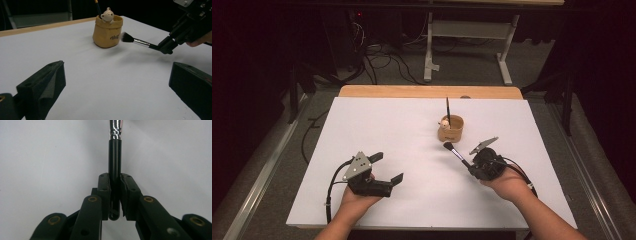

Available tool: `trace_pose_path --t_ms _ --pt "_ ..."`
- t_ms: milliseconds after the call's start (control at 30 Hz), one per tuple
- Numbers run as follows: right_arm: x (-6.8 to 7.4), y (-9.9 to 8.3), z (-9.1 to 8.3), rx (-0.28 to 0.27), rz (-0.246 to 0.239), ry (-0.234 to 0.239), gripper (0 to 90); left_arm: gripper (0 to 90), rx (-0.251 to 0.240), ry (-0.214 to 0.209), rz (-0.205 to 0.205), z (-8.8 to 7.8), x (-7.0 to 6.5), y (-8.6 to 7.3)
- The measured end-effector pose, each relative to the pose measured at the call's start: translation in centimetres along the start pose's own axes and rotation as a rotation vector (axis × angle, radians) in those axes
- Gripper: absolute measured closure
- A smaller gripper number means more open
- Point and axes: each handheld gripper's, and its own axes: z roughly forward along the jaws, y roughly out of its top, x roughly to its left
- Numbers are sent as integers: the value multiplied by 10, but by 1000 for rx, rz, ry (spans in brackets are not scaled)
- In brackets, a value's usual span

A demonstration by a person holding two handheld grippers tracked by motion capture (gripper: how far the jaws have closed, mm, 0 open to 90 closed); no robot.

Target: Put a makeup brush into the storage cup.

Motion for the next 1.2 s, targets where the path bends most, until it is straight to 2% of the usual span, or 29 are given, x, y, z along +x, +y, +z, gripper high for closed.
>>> trace_pose_path --t_ms 267,367,467,733,767,1033,1100,1200 --pt "0 -5 5 -51 19 25 815 15 -2 4 -6 -1 2 0" --pt "1 -6 7 -69 32 23 815 15 1 5 -7 0 2 0" --pt "2 -7 8 -82 22 20 815 15 3 3 -6 1 1 -1" --pt "0 -11 12 -131 51 39 815 15 5 7 -10 1 3 -1" --pt "0 -12 12 -139 44 34 815 15 6 7 -11 1 3 -1" --pt "-2 -15 12 -225 85 55 815 15 10 10 -16 2 4 -2" --pt "-2 -16 10 -239 85 35 815 15 10 12 -16 1 4 -3" --pt "-2 -19 9 -272 105 42 815 15 10 13 -18 2 5 -3"
